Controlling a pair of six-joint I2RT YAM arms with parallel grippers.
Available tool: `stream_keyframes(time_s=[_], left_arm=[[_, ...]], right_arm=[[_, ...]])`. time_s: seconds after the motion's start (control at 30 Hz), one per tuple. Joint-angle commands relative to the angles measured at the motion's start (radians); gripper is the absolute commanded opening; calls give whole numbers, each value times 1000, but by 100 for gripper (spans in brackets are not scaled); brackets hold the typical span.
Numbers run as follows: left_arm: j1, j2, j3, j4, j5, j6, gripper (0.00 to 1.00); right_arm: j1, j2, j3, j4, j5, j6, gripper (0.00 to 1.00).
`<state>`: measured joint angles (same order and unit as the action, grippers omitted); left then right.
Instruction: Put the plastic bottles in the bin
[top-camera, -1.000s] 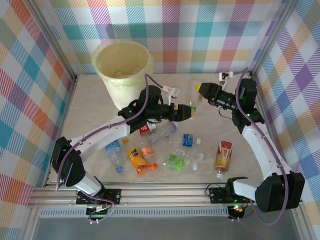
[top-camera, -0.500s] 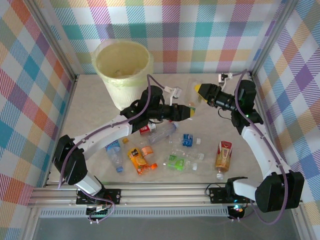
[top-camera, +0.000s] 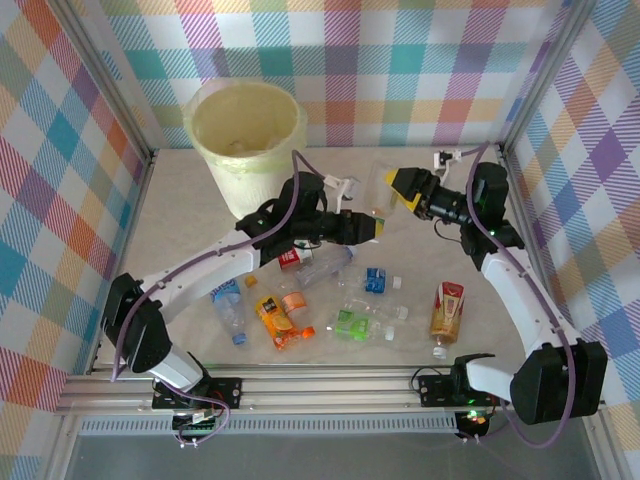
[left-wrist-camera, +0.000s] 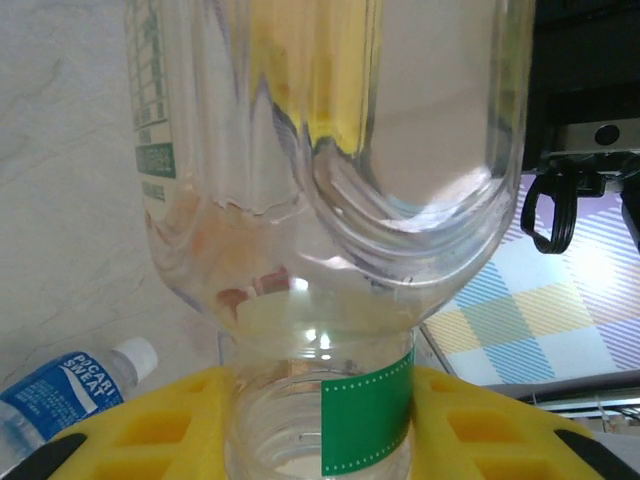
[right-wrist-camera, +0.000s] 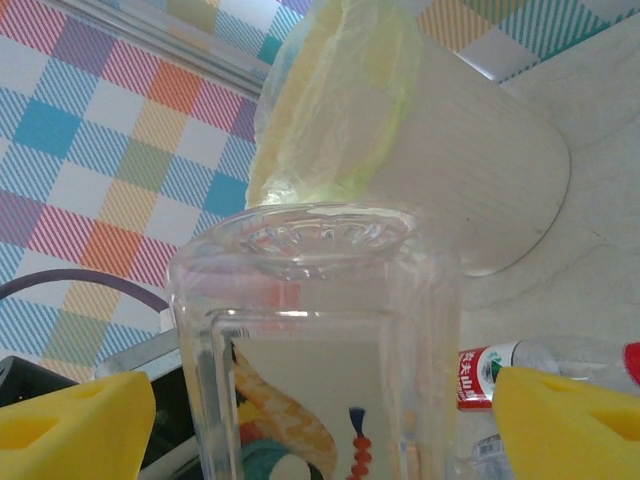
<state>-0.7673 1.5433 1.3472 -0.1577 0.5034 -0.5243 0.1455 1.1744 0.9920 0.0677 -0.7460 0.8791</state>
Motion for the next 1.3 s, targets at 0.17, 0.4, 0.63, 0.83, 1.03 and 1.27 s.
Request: stream_keyframes(time_s=[0.17, 0.4, 0.63, 0.83, 1.03, 1.27], left_arm=[[80, -91, 168, -322, -87, 198, 29], [161, -77, 380, -564, -232, 380, 32], [313, 59, 613, -728, -361, 461, 34], [416, 197, 786, -805, -429, 489, 35], [485, 313, 920, -807, -466, 484, 35], [527, 414, 993, -818, -497, 483, 35]], right_arm=[[7, -149, -7, -176, -64, -185, 100], [6, -241, -12, -311, -56, -289, 100], [6, -283, -4, -354, -65, -321, 100], [6, -298, -4, -406, -41, -345, 100], [6, -299, -4, -443, -32, -360, 100], [6, -295, 2, -498, -10, -382, 100]])
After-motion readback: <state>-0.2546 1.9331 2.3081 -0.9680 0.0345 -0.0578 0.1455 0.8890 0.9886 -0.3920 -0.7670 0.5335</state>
